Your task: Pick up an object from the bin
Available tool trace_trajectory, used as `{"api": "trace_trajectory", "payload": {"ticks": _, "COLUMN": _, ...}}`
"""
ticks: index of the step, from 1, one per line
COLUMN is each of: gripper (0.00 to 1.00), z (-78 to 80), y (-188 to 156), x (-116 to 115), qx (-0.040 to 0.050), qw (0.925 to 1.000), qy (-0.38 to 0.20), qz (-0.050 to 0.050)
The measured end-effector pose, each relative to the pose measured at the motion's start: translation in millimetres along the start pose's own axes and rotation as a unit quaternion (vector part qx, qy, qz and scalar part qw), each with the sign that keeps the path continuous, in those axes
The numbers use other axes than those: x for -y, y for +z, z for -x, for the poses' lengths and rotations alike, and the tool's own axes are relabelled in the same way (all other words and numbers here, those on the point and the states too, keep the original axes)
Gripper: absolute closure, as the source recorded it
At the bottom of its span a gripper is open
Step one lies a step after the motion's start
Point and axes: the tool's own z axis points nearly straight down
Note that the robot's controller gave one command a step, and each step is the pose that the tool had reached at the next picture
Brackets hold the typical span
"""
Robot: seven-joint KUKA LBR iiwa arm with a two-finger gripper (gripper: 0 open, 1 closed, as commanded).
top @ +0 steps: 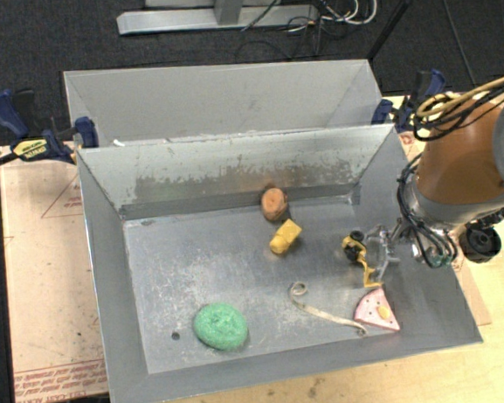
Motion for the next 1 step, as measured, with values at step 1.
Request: {"api": "trace_trajectory", "payload": {"ticks": 1, "gripper": 1.00, "z": 5.7, "y": -69.2, "x": -1.4, "qx": 0.0011, "qw": 1.0000, "qy": -0.007, "qz": 0.000}}
